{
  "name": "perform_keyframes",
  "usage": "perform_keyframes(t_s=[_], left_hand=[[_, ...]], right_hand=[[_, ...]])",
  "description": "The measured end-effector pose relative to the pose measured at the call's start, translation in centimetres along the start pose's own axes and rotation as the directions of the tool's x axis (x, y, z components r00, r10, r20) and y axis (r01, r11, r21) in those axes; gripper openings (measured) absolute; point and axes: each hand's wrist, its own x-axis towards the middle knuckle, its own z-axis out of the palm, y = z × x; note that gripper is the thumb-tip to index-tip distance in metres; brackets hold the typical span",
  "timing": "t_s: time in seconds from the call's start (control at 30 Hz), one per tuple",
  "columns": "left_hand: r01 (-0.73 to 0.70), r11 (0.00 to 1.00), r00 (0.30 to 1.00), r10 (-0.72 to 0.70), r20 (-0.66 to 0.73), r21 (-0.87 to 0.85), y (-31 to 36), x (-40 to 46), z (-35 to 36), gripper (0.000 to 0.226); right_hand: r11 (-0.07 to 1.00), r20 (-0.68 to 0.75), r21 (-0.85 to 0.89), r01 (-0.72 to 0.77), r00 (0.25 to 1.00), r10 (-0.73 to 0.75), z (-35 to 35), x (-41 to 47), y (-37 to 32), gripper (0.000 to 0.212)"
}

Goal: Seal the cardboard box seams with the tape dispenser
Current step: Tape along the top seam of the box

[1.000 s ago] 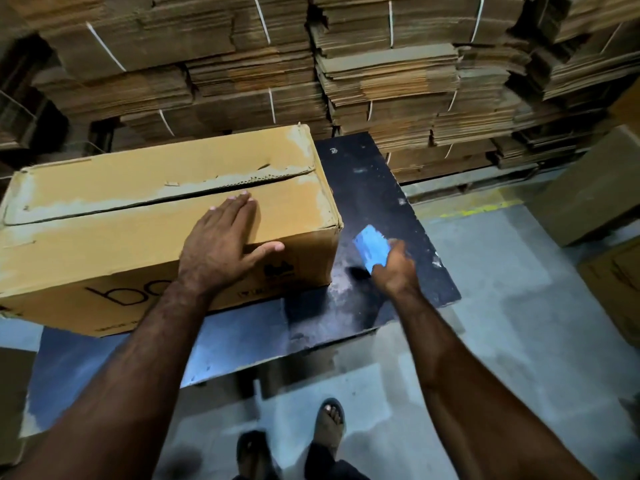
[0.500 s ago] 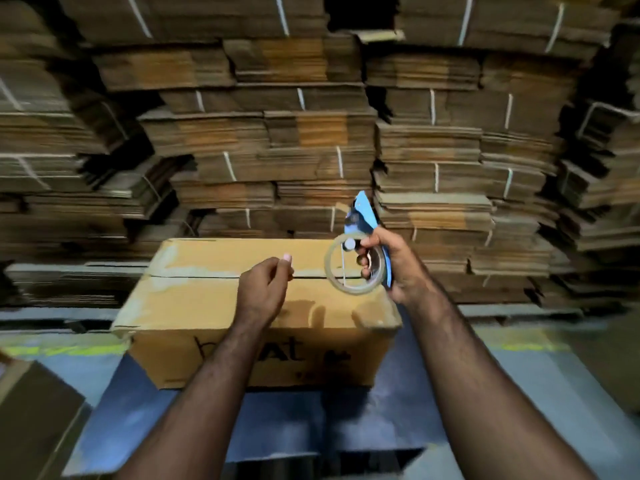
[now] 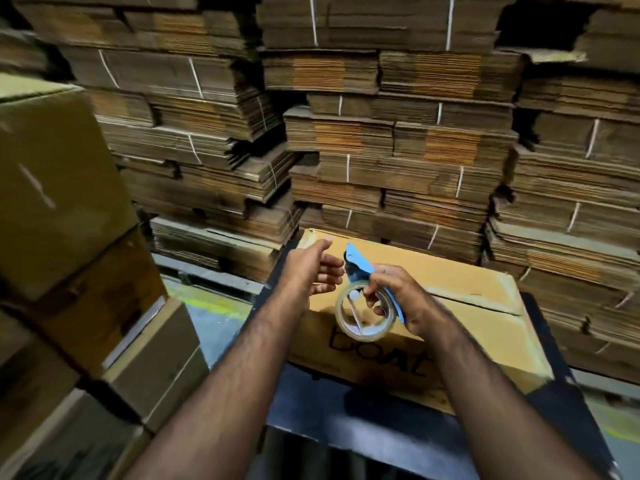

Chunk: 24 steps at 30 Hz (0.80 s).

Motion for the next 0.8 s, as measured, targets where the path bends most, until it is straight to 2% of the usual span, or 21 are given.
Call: perform_keyframes(t_s=[0.13,0.23,0.33,0.4,0.47,0.57,0.67,0.8], left_hand=[[0.066,0.996,0.996,-0.07,0.055,0.061,0.1,0.8,-1.9,0.021],[0.102,0.992,0.99,-0.109,0.092,0.073,0.1,1.5,-2.3,0.015],[0.085,0.993,0.985,-0.096,0.14,0.083,0.3,2.4,-2.0,0.011],[0.055,0.992,0.981,-0.074,0.177,0.113,1.0,3.0,-1.6,0.009],[0.012,0.992,0.98,-0.038,0.197,0.128,1.7,3.8,-1.2,0.007],[-0.064,0.987,0.982,0.036,0.187,0.15,2.7,5.0,-0.2,0.011],[-0.138,0.978,0.985,0.12,0.124,0.157,3.4,6.3,1.0,0.015],[-0.155,0.972,0.988,0.148,0.052,0.177,3.6,7.7,2.9,0.014]], right_hand=[[0.991,-0.026,-0.131,0.007,1.0,-0.01,1.8,0.7,0.6,0.029],[0.966,-0.103,-0.256,0.03,0.993,-0.058,2.0,0.8,1.4,0.04],[0.854,-0.181,-0.518,0.051,0.969,-0.168,1.5,0.4,1.4,0.051],[0.779,-0.191,-0.625,0.055,0.957,-0.22,0.7,0.5,0.9,0.062],[0.743,-0.182,-0.667,0.064,0.952,-0.245,-0.2,1.1,0.1,0.069],[0.706,-0.141,-0.7,0.111,0.947,-0.289,-1.7,2.2,-1.0,0.069],[0.657,-0.093,-0.735,0.165,0.936,-0.339,-3.2,3.7,-1.9,0.067],[0.609,-0.051,-0.777,0.16,0.948,-0.315,-5.9,5.8,-2.0,0.073]])
